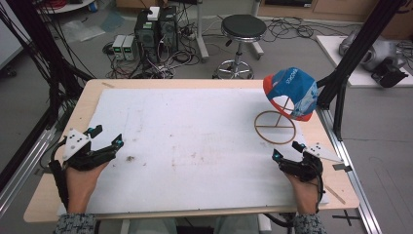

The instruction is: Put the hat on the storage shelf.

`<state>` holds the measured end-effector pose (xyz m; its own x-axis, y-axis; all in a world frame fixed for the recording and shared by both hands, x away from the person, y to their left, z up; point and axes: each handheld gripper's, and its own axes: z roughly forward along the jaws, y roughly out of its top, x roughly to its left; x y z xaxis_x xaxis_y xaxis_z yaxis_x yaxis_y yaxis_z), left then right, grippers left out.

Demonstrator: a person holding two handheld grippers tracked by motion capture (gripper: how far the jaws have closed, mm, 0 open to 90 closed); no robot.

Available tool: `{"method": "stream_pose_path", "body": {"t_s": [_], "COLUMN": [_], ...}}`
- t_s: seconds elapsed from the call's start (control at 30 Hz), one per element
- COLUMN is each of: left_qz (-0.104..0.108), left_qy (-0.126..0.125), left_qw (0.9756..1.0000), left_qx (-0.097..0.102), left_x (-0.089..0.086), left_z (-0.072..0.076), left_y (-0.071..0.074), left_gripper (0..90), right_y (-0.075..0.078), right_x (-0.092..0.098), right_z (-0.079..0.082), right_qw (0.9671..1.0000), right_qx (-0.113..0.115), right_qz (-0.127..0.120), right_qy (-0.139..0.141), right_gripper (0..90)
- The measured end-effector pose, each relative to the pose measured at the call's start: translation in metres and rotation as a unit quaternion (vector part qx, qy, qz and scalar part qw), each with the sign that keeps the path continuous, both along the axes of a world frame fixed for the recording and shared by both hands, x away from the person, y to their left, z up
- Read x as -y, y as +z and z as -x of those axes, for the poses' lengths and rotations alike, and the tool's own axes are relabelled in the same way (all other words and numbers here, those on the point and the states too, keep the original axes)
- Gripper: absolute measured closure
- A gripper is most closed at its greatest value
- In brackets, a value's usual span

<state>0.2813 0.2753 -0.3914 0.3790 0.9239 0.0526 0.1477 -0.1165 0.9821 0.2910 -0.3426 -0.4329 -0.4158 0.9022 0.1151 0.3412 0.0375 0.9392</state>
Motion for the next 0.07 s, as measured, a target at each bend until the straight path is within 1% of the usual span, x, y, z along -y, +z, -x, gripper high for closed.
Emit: {"method": "stream_pose_path", "body": {"t_s": [0.07], "left_qz": [0.001], "left_qy": [-0.001], "left_qw": [1.0], "left_qx": [-0.003], "left_x": [-0.0005], "left_z": [-0.0008], "left_y": [-0.0026], "left_gripper": [24.8], "right_y": [-0.0002], "right_x": [0.0001], "right_z": [-0.0002], "right_qw": [1.0], "right_qx": [-0.002], "right_qz": [0.001], "right_qy": [0.002], "right_gripper": [11.7]}}
